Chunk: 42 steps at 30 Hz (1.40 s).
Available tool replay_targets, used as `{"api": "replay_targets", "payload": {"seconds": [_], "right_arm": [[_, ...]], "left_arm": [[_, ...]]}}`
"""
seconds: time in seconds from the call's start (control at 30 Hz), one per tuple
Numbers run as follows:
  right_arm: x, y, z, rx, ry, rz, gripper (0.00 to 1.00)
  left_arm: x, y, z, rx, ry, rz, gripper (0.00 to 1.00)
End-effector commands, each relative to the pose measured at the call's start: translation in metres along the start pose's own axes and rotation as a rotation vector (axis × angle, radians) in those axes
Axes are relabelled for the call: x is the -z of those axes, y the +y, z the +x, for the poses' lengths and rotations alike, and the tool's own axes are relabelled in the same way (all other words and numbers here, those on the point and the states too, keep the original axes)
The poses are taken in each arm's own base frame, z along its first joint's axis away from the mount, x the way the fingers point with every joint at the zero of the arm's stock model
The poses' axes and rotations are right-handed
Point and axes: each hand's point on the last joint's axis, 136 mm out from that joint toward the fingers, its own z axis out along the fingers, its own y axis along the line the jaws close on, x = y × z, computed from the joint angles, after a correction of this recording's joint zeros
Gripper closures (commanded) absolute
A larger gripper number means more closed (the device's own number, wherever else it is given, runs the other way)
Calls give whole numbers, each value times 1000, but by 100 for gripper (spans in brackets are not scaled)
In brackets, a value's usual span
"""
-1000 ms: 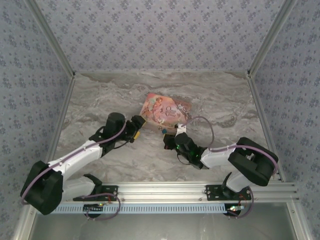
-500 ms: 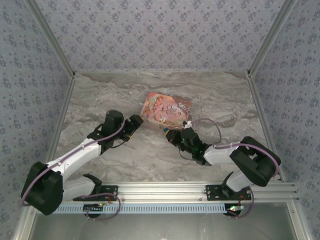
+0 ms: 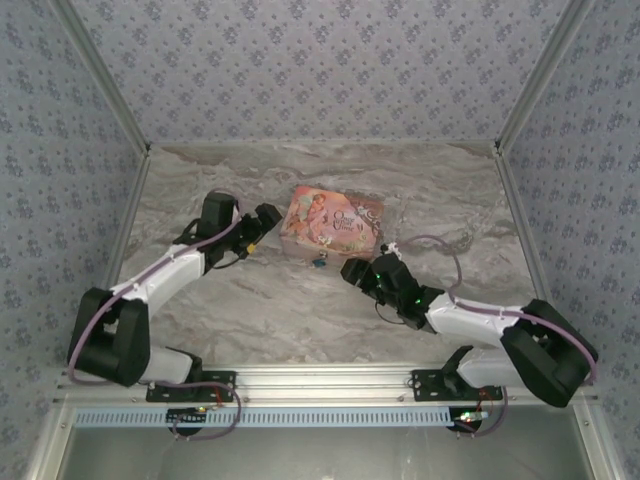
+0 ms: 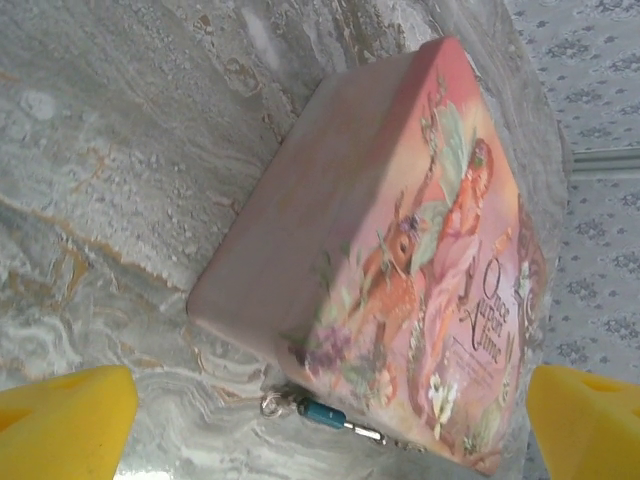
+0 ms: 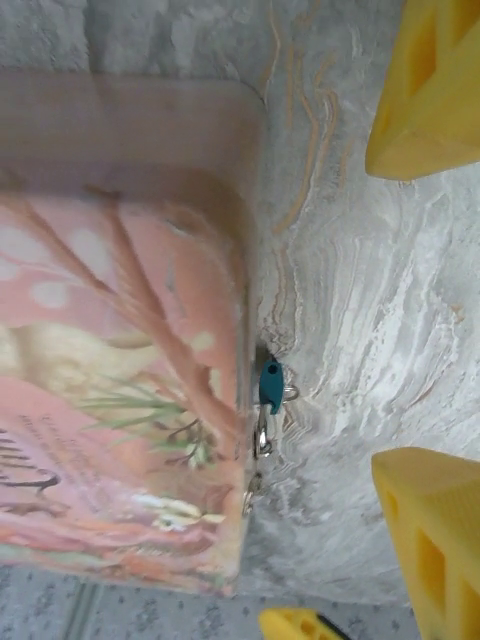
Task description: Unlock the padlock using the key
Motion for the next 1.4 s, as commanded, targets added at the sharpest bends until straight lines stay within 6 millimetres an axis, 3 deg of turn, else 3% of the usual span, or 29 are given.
{"api": "replay_targets", "payload": {"seconds": [0.0, 0.17, 0.3, 0.57, 0.9, 1.07, 1.2, 1.37], "right_arm": [[6, -2, -6, 98, 13, -21, 17], [7, 6, -11, 59, 36, -106, 4], [6, 17, -14, 26, 50, -190, 3], [6, 39, -33, 3, 18, -306, 3], [0, 24, -69, 29, -12, -273, 3], [-2, 26, -88, 89, -39, -290, 4], [3, 26, -91, 191, -97, -282, 4], [21, 16, -80, 270, -168, -290, 4]], "left_arm": [[-13, -19, -2, -93, 79, 78, 0], [-36, -27, -4, -123, 138, 107, 0], [-53, -27, -2, -122, 183, 126, 3], [-71, 17, 12, -106, 211, 9, 16], [-62, 46, 47, -83, 254, -38, 20], [-50, 54, 65, -73, 271, -61, 21], [-38, 52, 75, -89, 272, -70, 20], [-30, 47, 76, -84, 251, -70, 18]]}}
